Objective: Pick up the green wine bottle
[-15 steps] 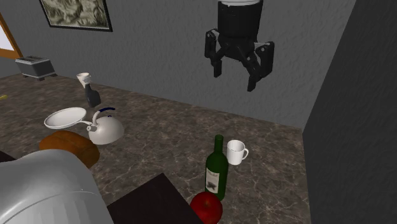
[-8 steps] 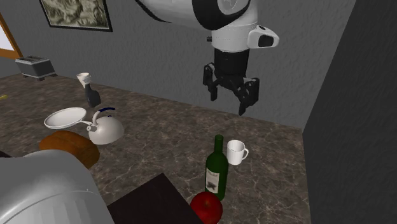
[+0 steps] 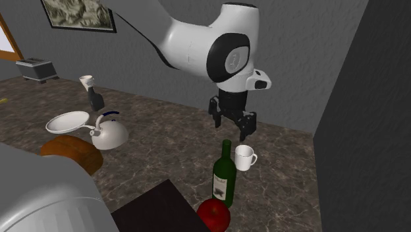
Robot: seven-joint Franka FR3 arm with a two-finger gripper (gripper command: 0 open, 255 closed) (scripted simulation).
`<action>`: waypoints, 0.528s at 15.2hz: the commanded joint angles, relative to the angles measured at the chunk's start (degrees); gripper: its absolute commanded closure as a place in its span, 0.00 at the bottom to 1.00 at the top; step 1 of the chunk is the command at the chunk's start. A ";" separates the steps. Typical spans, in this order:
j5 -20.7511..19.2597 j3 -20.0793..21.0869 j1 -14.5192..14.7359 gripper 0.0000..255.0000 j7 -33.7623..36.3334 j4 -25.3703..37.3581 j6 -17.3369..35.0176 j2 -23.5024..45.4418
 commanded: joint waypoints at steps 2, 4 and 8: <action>-0.78 1.55 0.09 0.00 1.54 0.00 4.90 5.91; -0.96 1.75 0.07 0.00 1.74 -0.26 6.33 7.18; -1.24 2.00 -0.04 0.00 1.92 -1.31 10.06 9.89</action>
